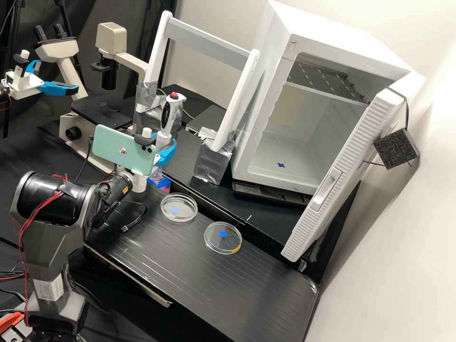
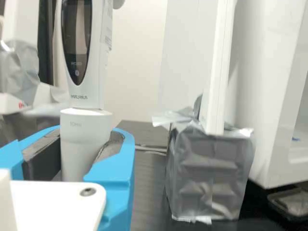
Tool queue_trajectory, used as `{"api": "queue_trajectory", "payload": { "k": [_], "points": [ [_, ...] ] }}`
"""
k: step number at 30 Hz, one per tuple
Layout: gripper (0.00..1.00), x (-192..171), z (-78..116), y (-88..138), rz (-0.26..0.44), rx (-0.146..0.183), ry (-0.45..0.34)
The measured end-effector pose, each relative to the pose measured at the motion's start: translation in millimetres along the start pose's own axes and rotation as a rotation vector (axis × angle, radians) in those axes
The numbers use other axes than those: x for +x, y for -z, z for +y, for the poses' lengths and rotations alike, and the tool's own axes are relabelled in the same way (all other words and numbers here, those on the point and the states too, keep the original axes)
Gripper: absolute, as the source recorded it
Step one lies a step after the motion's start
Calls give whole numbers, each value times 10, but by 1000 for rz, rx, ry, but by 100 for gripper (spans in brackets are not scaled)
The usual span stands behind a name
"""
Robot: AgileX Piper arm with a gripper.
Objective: Use the pipette
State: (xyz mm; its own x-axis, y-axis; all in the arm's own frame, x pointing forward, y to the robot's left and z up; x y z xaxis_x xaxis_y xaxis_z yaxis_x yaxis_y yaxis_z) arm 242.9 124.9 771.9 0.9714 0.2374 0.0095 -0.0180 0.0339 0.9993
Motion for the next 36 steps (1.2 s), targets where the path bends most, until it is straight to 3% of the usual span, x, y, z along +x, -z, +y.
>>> {"api": "queue_trajectory", "payload": {
  "k": [16,36],
  "points": [
    [0,5,-2,-18,-9,0,1],
    [0,-203,589,268,118,72,-201]
  ]
}}
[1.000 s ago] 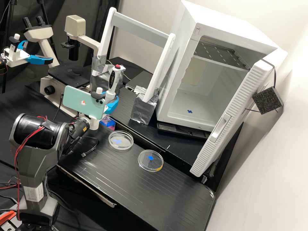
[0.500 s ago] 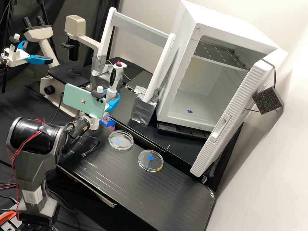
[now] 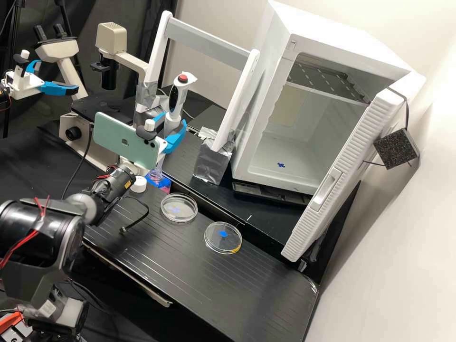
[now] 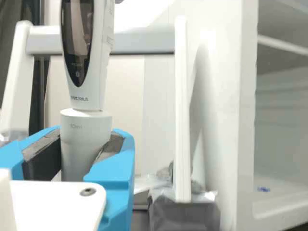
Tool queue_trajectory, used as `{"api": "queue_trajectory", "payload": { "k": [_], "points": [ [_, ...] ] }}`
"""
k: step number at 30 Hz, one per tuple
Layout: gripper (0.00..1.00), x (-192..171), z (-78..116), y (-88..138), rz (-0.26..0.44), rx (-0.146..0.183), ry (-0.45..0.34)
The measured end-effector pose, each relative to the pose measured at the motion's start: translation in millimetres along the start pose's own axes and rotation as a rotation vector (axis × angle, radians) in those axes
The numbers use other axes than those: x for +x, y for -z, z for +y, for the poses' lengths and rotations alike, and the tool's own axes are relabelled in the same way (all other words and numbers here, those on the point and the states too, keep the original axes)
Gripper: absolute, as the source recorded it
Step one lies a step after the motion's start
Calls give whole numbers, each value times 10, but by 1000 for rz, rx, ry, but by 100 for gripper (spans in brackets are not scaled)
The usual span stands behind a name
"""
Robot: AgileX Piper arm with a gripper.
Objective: Use the pipette
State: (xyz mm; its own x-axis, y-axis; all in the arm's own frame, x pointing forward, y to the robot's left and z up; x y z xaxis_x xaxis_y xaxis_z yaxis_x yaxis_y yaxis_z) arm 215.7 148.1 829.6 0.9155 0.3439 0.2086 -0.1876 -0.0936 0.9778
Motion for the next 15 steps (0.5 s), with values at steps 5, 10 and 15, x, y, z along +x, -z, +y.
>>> {"api": "queue_trajectory", "payload": {
  "k": [5,10,15],
  "points": [
    [0,-29,157,49,20,17,-56],
    [0,-79,441,61,58,142,-137],
    [0,-240,696,15,123,245,-185]
  ]
}}
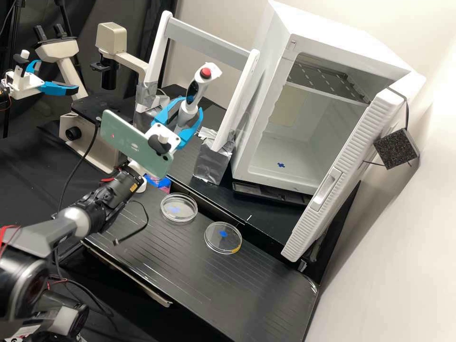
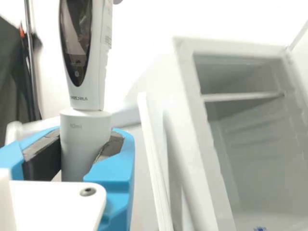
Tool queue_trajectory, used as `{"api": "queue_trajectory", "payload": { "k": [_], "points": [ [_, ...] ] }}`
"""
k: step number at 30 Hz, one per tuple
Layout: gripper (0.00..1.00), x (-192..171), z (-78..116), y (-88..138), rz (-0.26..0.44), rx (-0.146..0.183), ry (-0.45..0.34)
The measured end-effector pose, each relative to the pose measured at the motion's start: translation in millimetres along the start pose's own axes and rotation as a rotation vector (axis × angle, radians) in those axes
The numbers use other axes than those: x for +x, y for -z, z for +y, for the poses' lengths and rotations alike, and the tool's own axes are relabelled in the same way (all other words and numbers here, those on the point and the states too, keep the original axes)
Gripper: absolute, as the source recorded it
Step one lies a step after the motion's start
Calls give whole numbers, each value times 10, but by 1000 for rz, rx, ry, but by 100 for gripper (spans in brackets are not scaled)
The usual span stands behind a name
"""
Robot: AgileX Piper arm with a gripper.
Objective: Use the pipette
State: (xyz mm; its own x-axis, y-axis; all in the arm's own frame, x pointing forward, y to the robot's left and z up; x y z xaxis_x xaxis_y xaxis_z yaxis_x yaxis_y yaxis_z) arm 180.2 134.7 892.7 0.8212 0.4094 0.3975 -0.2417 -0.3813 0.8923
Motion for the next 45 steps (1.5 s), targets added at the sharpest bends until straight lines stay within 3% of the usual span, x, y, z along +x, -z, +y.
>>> {"api": "queue_trajectory", "payload": {
  "k": [3,6,10,14,19,35,45],
  "points": [
    [0,-104,146,-54,15,2,-24],
    [0,-212,229,-141,21,-23,-20],
    [0,-325,272,-270,-22,-67,11],
    [0,-445,313,-379,-81,-91,42],
    [0,-553,404,-437,-131,-126,-4],
    [0,-620,498,-460,-160,-134,-88],
    [0,-657,500,-486,-177,-120,-108]
  ]
}}
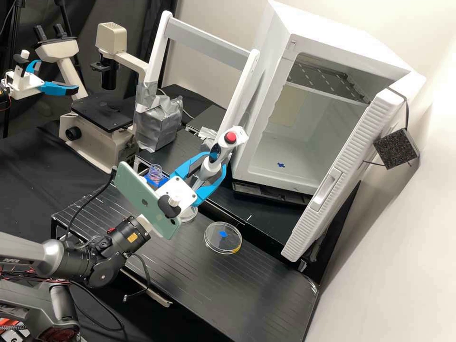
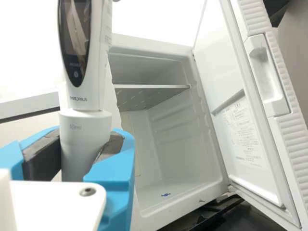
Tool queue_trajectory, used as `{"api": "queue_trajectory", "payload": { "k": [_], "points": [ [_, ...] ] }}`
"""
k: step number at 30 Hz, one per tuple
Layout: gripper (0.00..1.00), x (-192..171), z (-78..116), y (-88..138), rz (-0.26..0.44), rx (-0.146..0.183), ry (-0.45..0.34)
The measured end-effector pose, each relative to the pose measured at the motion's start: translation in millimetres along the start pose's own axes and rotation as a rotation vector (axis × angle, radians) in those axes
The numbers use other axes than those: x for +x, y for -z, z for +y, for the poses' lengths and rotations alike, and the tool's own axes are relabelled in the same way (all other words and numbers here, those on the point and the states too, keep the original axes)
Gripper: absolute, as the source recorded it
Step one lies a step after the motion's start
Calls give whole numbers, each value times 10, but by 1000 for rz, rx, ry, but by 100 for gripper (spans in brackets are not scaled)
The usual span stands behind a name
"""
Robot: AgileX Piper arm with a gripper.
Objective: Use the pipette
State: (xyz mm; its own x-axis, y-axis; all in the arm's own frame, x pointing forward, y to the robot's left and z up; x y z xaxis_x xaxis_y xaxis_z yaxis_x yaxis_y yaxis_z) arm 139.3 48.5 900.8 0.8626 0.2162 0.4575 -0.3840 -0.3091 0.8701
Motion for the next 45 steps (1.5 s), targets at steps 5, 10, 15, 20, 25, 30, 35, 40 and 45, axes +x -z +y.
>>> {"api": "queue_trajectory", "payload": {
  "k": [5,10,15,20,25,30,35,40,45],
  "points": [
    [0,0,3,-1,-1,1,-3],
    [0,0,3,-1,-1,4,-3],
    [0,76,16,57,30,9,7],
    [0,370,-37,260,144,-9,113],
    [0,697,-196,581,276,-39,279],
    [0,1088,-432,962,311,-68,437],
    [0,1400,-681,1166,271,-116,543],
    [0,1750,-844,1294,211,-191,581],
    [0,2034,-942,1352,154,-239,581]
  ]
}}
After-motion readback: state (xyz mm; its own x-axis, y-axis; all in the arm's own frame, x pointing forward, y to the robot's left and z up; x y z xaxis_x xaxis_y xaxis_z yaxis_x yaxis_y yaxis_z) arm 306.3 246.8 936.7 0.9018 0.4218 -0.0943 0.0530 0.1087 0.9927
